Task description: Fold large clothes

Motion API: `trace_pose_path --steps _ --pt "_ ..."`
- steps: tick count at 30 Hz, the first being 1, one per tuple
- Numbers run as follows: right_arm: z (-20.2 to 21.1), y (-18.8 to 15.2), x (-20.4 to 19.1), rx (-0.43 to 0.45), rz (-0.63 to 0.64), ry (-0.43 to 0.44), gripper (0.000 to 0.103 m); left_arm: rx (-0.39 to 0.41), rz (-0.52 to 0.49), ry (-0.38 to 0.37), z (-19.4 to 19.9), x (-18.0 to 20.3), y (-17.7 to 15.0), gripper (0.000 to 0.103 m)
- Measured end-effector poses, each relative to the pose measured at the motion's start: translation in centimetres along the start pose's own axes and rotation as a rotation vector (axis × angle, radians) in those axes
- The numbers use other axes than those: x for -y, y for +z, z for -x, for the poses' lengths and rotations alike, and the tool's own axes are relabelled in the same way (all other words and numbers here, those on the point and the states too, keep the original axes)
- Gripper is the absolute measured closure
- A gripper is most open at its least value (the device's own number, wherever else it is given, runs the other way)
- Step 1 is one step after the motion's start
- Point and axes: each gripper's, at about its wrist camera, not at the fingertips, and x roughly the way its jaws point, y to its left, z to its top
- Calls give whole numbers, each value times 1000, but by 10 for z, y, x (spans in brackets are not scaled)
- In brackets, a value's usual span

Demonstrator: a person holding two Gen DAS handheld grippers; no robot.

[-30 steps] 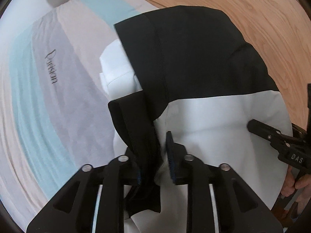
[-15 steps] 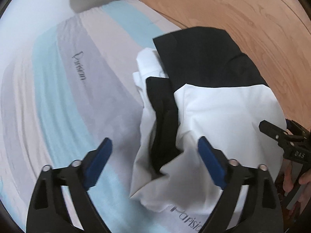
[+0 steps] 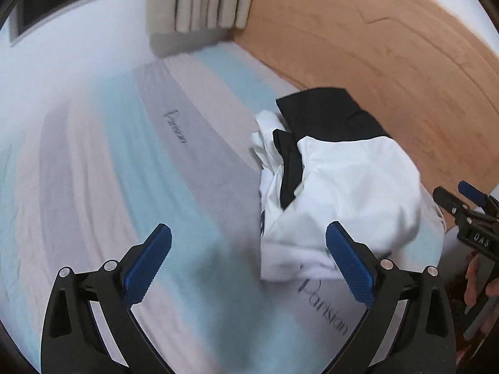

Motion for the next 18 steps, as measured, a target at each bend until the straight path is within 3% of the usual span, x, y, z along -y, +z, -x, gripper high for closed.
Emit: trace_pose_path --steps 4,10,18 --pt "57 -40 -33 14 -16 -40 7 46 -13 4 57 -12 -38 6" --pt "138 -102 -71 27 -86 -83 7 74 -72 -63 129 -22 -97 6" --pt "263 -189 -115 93 -107 -191 7 65 -126 -12 209 -24 -190 6"
